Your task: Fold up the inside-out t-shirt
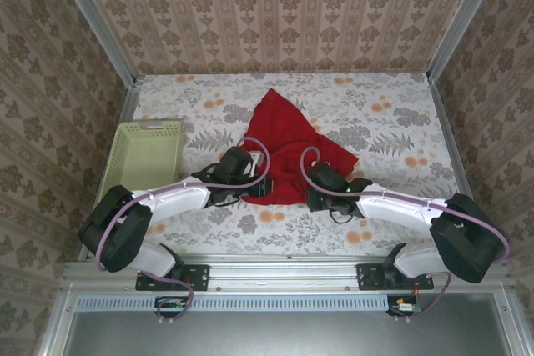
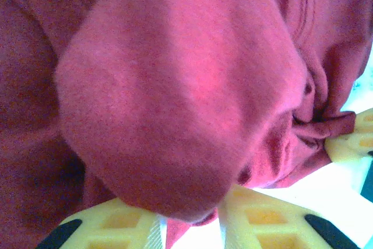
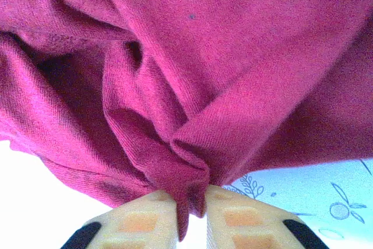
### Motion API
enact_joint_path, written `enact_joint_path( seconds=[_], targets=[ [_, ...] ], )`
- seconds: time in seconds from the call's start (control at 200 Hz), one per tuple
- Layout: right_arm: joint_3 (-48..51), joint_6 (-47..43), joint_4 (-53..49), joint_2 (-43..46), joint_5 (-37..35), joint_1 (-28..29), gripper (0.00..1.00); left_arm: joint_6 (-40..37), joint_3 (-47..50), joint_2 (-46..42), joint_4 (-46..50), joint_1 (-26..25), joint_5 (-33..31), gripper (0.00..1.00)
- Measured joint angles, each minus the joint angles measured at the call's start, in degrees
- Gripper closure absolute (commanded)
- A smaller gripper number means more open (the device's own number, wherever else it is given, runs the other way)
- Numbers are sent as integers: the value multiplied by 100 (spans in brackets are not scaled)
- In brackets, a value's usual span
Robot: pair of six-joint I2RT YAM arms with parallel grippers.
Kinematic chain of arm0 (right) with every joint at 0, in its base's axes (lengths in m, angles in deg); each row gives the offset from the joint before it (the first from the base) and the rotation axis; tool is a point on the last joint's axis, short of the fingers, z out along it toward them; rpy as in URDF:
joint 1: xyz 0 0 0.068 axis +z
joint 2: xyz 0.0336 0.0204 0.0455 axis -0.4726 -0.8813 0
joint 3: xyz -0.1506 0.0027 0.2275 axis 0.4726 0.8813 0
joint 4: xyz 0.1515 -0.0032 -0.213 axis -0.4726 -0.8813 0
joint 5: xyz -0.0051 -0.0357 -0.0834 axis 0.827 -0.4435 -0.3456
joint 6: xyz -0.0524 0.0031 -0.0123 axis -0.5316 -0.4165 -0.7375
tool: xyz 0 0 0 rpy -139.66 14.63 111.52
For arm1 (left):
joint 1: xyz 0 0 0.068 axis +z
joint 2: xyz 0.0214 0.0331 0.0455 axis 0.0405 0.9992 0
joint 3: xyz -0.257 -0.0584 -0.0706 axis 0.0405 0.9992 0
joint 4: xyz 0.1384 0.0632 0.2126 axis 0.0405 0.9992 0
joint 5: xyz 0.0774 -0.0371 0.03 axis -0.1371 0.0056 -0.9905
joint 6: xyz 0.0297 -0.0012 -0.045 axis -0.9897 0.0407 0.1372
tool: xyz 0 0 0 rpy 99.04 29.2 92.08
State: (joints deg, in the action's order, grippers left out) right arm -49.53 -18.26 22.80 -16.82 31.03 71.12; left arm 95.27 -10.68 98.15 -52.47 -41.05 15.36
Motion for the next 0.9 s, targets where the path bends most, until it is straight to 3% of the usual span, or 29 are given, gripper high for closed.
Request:
enact_joint_path(
  seconds=[0.095,0.29,0.385,0.495,0.63,0.785,0.9],
  targets=[
    [-166,-120,-315,264,-52,0,63,35,0,0,-9,0,66,57],
    [-1080,-376,-570,310,-138,0,62,52,0,0,-96,-17,107,56],
    [-1419,-450,-535,48,-120,0,61,52,0,0,-101,-63,105,57],
    [-1655,-494,-466,-516,-114,0,52,57,0,2,-133,-122,107,57],
    [-1670,-485,-273,-1115,105,-109,50,83,0,44,-232,-122,107,58],
    [-1803,-459,-162,-1637,260,-256,57,188,50,57,-407,-122,107,65],
    [-1882,-457,-79,-1770,251,-326,72,247,87,98,-503,-122,105,71]
  ],
)
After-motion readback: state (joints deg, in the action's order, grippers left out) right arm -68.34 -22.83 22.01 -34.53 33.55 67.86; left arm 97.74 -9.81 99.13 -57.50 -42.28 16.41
